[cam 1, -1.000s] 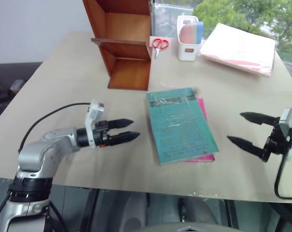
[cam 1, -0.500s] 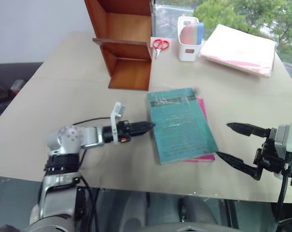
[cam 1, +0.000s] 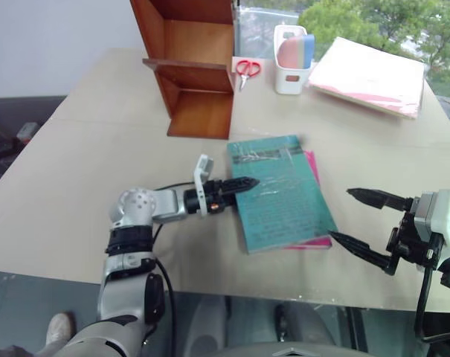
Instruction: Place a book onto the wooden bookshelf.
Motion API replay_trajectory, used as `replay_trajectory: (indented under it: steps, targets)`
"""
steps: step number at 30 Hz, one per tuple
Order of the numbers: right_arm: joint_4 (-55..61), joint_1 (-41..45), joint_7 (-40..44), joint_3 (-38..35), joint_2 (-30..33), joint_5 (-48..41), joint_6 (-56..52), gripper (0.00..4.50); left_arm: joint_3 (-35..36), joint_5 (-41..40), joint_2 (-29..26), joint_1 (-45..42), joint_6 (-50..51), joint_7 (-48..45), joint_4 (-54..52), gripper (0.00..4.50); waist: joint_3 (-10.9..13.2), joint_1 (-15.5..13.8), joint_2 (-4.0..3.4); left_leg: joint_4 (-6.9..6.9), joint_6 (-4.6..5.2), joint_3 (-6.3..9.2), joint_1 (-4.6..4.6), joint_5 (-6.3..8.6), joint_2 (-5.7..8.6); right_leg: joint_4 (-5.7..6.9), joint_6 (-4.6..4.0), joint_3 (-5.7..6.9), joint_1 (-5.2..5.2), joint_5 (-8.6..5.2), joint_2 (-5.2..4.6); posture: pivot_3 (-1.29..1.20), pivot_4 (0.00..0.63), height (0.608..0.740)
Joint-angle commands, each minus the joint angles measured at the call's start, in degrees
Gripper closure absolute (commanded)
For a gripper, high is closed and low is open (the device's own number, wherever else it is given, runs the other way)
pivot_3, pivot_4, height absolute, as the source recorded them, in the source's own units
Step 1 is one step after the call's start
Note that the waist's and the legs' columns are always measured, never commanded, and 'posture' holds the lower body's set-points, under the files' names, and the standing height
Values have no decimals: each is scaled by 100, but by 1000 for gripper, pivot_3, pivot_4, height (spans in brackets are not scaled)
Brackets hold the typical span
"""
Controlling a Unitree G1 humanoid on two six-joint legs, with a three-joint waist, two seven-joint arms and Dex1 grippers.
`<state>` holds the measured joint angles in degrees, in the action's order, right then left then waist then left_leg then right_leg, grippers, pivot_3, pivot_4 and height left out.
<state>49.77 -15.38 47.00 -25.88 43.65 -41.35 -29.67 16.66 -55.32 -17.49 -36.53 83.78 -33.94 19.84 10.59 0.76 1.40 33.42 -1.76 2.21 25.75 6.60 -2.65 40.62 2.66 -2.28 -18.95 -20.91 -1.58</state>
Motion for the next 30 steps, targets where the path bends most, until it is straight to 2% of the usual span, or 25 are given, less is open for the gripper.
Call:
replay_trajectory:
  steps: [1,8,12,16,21,23,25,26,27,29,30]
  targets:
    - [221,-80,-37,-199,68,-89,105,246,144,-104,-50,-160,152,-109,75,1314,0,0,0,0,0,1,0,0,0,0,0,1,0,0,0,0,150,740]
    - [111,-77,-31,-41,84,-10,179,246,297,-124,-145,-129,225,-174,117,4484,0,6,0,0,0,0,-1,0,0,0,0,0,0,0,0,0,150,740]
    - [-16,62,1,117,89,54,254,246,631,-323,-250,-18,436,-101,-189,4484,0,19,0,-1,0,0,-1,0,0,0,0,-1,0,0,0,0,150,740]
    - [-222,260,69,339,81,159,357,246,955,-466,-647,-29,667,-194,-293,4484,3,32,5,-2,0,0,0,0,-2,0,0,-1,-2,0,1,0,150,740]
    - [-579,648,142,782,45,388,549,246,692,-251,-808,101,453,-260,-386,4484,3,-13,5,-3,0,0,-1,0,4,-2,0,1,-1,0,-6,0,150,740]
    - [-653,780,172,889,51,412,582,246,637,-231,-705,194,441,-173,-528,3652,3,-22,6,-3,0,2,3,0,12,-5,0,6,-1,0,-15,0,150,740]
    - [-704,838,209,916,76,414,594,246,708,-140,-642,224,364,4,-480,3165,3,-25,7,-3,1,6,8,0,20,-7,1,10,-1,0,-22,0,150,740]
    - [-728,839,230,917,88,421,611,246,737,-141,-662,256,352,-10,-473,2609,3,-20,7,-3,1,9,9,0,20,-8,1,12,0,-1,-22,0,150,740]
    - [-742,829,249,918,95,432,628,246,793,-164,-679,281,368,-31,-456,2447,3,-14,7,-3,1,10,9,0,20,-8,1,13,-1,-1,-22,0,150,740]
    - [-758,824,269,923,99,444,640,246,917,-274,-707,290,432,-99,-431,1685,3,-6,7,-5,0,10,8,0,20,-7,1,14,-1,-1,-21,0,150,740]
    - [-756,821,271,923,97,445,637,246,959,-308,-711,284,456,-116,-423,1685,3,-1,7,-7,0,11,8,0,19,-7,1,14,-1,-1,-21,0,150,740]
